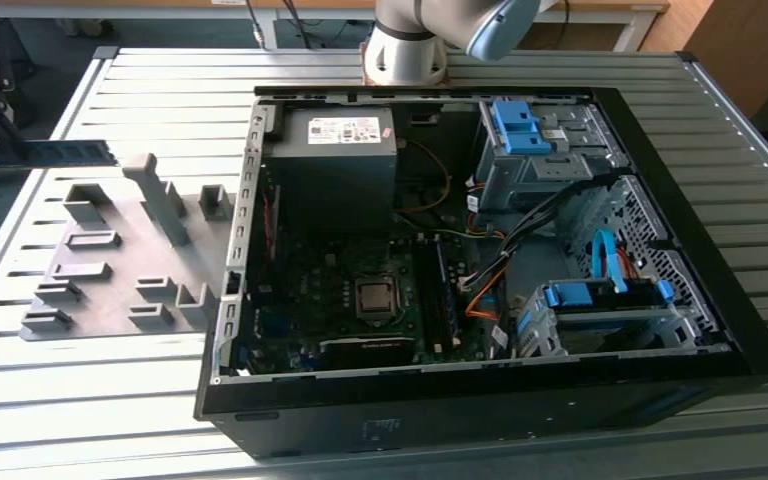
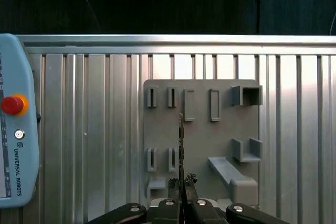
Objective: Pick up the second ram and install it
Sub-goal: 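Pick up the second ram and move it above second insertion slot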
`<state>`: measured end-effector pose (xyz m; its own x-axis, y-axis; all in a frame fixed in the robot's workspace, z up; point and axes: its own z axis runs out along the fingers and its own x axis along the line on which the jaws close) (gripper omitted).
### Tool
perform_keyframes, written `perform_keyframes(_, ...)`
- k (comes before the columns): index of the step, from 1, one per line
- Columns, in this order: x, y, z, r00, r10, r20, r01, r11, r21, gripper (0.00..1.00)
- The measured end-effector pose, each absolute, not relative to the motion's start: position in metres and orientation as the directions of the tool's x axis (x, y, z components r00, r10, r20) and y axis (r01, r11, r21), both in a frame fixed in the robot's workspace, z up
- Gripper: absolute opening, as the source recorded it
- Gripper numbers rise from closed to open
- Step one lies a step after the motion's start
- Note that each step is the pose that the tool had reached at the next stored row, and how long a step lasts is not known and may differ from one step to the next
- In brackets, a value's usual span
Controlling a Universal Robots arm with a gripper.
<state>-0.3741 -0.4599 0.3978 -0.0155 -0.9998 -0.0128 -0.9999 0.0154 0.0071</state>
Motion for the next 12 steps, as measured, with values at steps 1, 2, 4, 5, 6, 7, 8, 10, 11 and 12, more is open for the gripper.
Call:
perform_keyframes(1,-0.3735,-0.4599,0.3978,-0.016,-1.000,-0.013,-1.000,0.015,0.007,0.14)
perform_keyframes(2,-0.3728,-0.4599,0.3978,-0.015,-1.000,-0.013,-1.000,0.015,0.007,0.14)
perform_keyframes(4,-0.3713,-0.4599,0.3978,-0.016,-1.000,-0.013,-1.000,0.015,0.007,0.14)
perform_keyframes(5,-0.3706,-0.4599,0.3977,-0.015,-1.000,-0.013,-1.000,0.015,0.007,0.14)
perform_keyframes(6,-0.3697,-0.4599,0.3978,-0.015,-1.000,-0.013,-1.000,0.015,0.007,0.14)
perform_keyframes(7,-0.3689,-0.4599,0.3978,-0.016,-1.000,-0.013,-1.000,0.015,0.007,0.14)
perform_keyframes(8,-0.3680,-0.4599,0.3978,-0.016,-1.000,-0.013,-1.000,0.015,0.007,0.14)
perform_keyframes(10,-0.3662,-0.4599,0.3978,-0.015,-1.000,-0.013,-1.000,0.015,0.007,0.14)
perform_keyframes(11,-0.3654,-0.4599,0.3978,-0.016,-1.000,-0.013,-1.000,0.015,0.007,0.14)
perform_keyframes(12,-0.3645,-0.4599,0.3978,-0.016,-1.000,-0.013,-1.000,0.015,0.007,0.14)
